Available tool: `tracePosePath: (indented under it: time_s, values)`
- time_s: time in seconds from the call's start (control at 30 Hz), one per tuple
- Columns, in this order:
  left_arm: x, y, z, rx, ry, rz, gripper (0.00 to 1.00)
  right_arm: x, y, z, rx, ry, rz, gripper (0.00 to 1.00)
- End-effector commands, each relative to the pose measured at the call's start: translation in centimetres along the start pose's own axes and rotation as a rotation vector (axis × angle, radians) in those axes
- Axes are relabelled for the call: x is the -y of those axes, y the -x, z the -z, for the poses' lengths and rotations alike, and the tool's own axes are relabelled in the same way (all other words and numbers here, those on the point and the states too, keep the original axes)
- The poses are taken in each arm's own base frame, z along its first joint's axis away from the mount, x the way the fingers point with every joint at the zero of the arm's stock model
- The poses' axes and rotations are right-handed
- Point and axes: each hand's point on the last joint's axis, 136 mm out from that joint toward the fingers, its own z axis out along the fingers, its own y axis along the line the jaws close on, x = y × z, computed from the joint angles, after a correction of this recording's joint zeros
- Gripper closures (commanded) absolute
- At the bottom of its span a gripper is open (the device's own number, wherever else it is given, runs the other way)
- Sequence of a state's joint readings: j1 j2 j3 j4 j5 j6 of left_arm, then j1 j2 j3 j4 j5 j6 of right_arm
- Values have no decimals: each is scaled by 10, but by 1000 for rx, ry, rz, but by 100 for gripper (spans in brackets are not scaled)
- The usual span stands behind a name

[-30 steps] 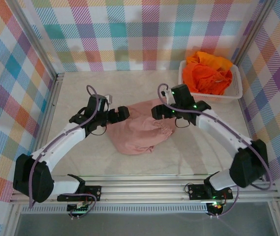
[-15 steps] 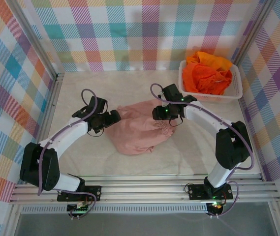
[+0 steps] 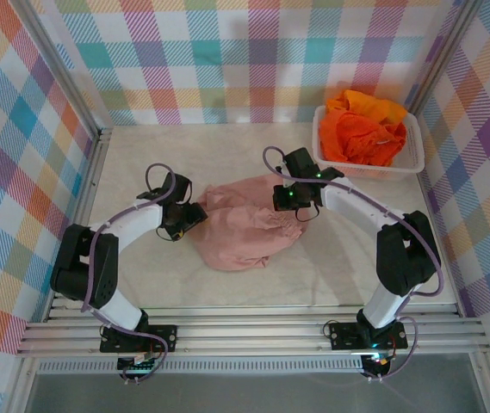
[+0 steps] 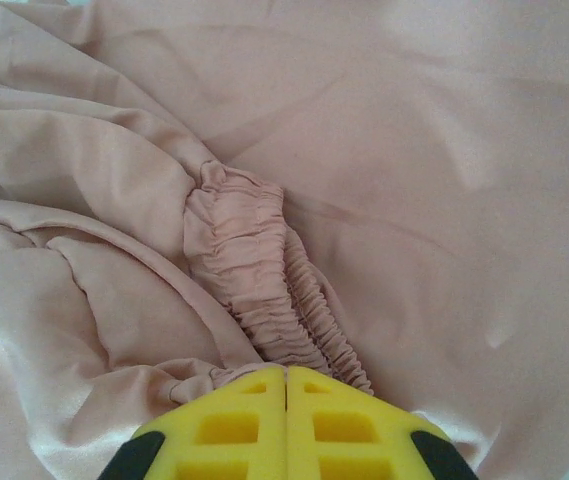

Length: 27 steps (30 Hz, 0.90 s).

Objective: Fold and stack the shorts

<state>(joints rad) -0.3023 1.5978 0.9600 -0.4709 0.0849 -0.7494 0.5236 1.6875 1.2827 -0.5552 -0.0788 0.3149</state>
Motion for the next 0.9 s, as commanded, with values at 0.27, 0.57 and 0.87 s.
tracePosePath:
  time_s: [0.27, 0.57, 0.87]
  values:
    - [7, 3, -14, -29, -25, 41, 93, -13, 23, 26, 128, 46, -1, 100]
    - [45, 85, 70, 216, -70, -4, 100, -54, 112, 55, 306, 155, 91, 100]
    - [89, 196, 248, 602, -197, -29, 100, -107, 240, 183, 661, 373, 155, 100]
